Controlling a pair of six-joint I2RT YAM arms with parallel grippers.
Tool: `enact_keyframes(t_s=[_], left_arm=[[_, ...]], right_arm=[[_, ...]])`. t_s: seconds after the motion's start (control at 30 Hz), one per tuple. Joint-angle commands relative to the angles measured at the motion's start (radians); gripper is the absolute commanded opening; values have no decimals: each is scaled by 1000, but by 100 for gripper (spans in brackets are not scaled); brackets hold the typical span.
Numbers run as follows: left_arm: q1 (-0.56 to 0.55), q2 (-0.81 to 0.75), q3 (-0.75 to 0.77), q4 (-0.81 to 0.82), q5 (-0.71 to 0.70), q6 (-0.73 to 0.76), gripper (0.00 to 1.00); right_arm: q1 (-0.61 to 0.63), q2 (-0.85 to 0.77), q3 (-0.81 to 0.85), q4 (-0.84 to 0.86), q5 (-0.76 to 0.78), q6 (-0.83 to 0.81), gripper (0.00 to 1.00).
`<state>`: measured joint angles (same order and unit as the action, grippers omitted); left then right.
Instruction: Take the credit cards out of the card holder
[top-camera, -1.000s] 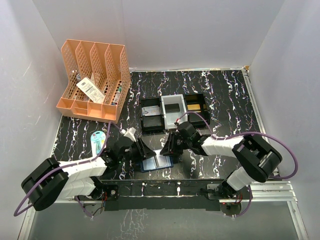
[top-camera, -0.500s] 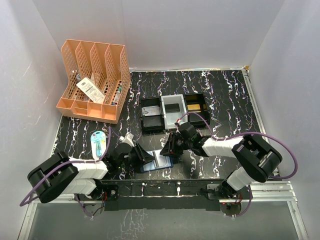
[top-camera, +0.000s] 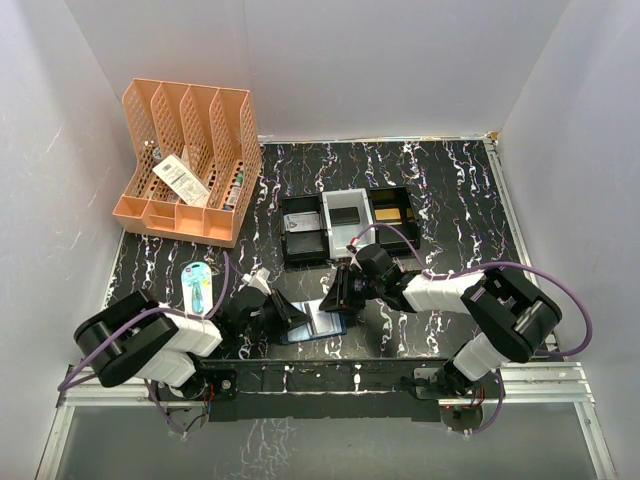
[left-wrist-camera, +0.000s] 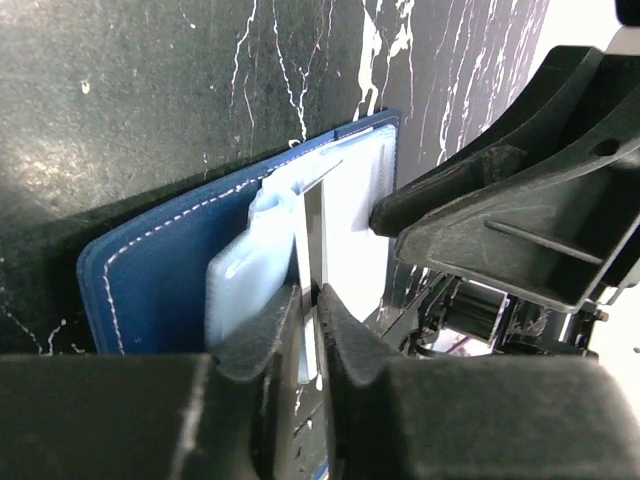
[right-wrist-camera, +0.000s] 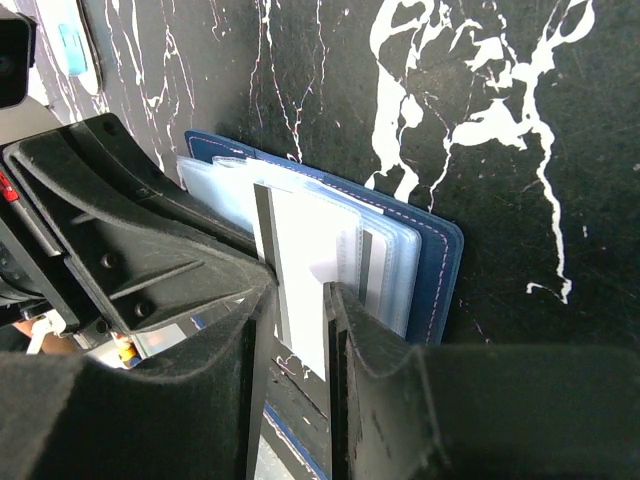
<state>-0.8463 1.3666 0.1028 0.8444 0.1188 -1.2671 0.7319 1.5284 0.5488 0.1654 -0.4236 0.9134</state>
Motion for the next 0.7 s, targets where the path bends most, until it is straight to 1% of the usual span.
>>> enact_keyframes(t_s=[0.0, 0.1, 0.23, 0.3, 0.47, 0.53, 0.6, 0.67], left_arm=[[-4, 46, -25, 117, -3, -18, 6], [-4, 12, -58, 115, -24, -28, 0], [-5, -115, -36, -87, -52, 8, 0], [-6, -188, -22, -190, -88, 19, 0], [-8, -313, -20, -323, -154, 27, 0], [-8, -336, -22, -353, -157, 33, 0], [-7, -343, -29, -346, -148, 38, 0], [-7, -333, -26, -338, -139, 49, 0]], right_arm=[[10, 39, -43, -145, 36, -55, 25], [11, 37, -46, -148, 47, -56, 25], [10, 27, -49, -154, 62, -56, 25], [10, 29, -42, -165, 68, -90, 26], [8, 69, 21, -272, 97, -177, 26], [8, 60, 41, -299, 104, -192, 26], [8, 36, 66, -323, 104, -203, 27], [9, 5, 100, -340, 73, -216, 28]])
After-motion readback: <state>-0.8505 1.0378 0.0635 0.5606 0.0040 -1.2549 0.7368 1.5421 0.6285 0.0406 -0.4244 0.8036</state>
